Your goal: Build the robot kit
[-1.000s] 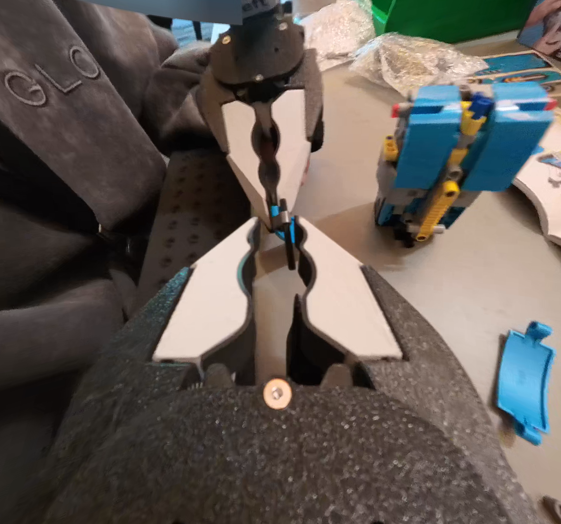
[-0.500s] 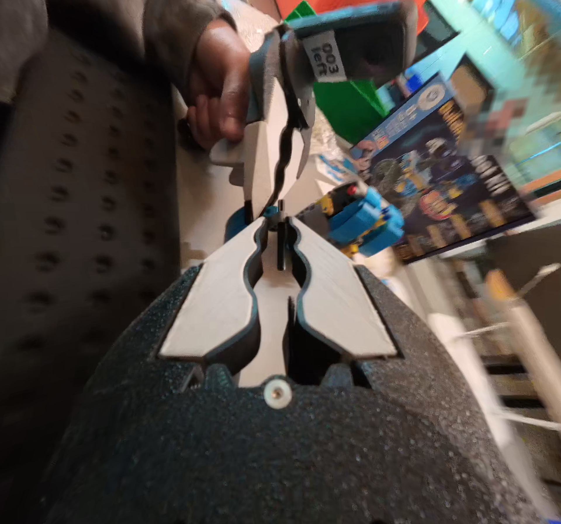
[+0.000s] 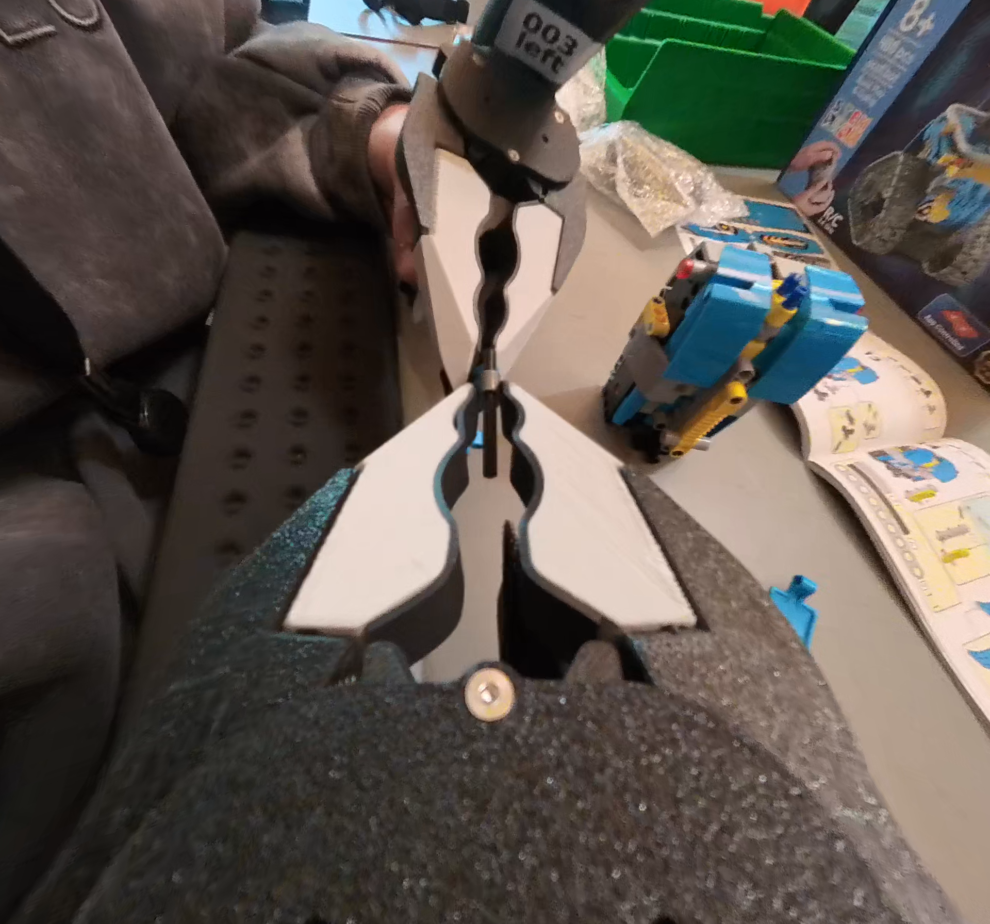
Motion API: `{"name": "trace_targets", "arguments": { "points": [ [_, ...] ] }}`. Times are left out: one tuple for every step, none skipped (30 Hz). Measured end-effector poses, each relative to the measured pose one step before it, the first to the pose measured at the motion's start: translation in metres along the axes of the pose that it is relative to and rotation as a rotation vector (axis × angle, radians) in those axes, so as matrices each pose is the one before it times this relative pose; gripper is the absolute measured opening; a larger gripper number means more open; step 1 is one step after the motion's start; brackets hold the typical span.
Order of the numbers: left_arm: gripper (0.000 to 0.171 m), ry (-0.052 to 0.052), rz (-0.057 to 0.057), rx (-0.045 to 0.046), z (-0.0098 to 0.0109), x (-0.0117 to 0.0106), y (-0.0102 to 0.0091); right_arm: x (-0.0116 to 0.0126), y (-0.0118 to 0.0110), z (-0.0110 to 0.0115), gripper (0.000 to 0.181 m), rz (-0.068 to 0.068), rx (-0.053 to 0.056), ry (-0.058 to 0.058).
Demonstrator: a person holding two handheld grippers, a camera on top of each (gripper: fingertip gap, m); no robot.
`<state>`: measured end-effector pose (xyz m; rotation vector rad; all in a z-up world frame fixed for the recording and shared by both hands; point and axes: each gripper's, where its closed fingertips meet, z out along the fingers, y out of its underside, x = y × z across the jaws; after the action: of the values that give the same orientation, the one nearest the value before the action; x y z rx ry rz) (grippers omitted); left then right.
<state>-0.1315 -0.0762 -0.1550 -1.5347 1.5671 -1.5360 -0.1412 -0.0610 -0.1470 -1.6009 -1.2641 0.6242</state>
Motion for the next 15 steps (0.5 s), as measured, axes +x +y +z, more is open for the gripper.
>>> {"name": "trace_targets", "arguments": {
  "points": [
    [0.001,0.0102,-0.0167,0.01901,-0.00102,0.00096,-0.00377,0.00102,-0.00377,-0.00169,0.007,-0.0312,0.0117,0.0232],
    [0.001,0.0127,-0.0311,0.01317,-0.00117,0.00006,-0.00264,0.00198,-0.00265,-0.00058,0.007,-0.0669,-0.0001,0.0499],
    [0.001,0.0158,-0.039,0.00862,-0.00112,-0.00031,-0.00091,0.00124,-0.00078,0.00063,0.007,-0.0959,-0.0144,0.0563],
    [0.001,0.0163,-0.0362,0.00755,-0.00085,-0.00012,0.00012,0.00038,-0.0001,0.00073,0.007,-0.0839,-0.0155,0.0457],
    [0.001,0.0156,-0.03,0.00362,-0.00039,-0.00005,0.00065,-0.00046,0.00022,0.00067,0.007,-0.0646,-0.0134,0.0317],
    [0.002,0.0144,-0.0271,-0.00126,-0.00018,-0.00026,0.00094,-0.00061,0.00075,0.00061,0.007,-0.0647,-0.013,0.0288],
    [0.002,0.0122,-0.0282,-0.00176,0.00001,-0.00083,0.00074,-0.00025,0.00086,0.00045,0.006,-0.0729,-0.014,0.0323],
    [0.002,0.0072,-0.0209,-0.00238,-0.00004,-0.00094,0.00076,-0.00038,0.00065,0.00048,0.006,-0.0594,-0.0127,0.0262],
    [0.002,-0.005,-0.003,-0.00512,0.00012,-0.00144,0.00118,-0.00087,0.00091,0.00086,0.006,-0.0155,-0.0078,0.0047],
    [0.001,-0.0145,0.0103,-0.00569,0.00042,-0.00158,0.00106,-0.0008,0.00236,0.00106,0.007,0.0416,-0.0071,-0.0184],
    [0.001,-0.0097,0.011,-0.00151,0.00048,-0.00035,0.00007,0.00018,0.00125,0.00012,0.007,0.0742,0.0072,-0.0289],
    [0.001,-0.0053,0.0089,0.00359,0.00013,0.00028,-0.00108,0.00113,-0.00106,-0.00112,0.007,0.0756,0.0252,-0.0272],
    [0.001,-0.0126,0.0087,-0.00021,-0.00031,-0.00111,-0.00041,0.0019,-0.00133,-0.00165,0.008,0.0532,0.0194,-0.0169],
    [0.001,-0.0116,0.0037,-0.00539,-0.00027,-0.00164,0.00112,0.00252,-0.00221,-0.00191,0.013,0.0243,0.018,-0.0017],
    [0.001,-0.0005,-0.004,-0.00231,0.00007,-0.00051,0.00077,0.00161,-0.00202,-0.00155,0.016,0.0048,0.0122,0.003]
  ]
}}
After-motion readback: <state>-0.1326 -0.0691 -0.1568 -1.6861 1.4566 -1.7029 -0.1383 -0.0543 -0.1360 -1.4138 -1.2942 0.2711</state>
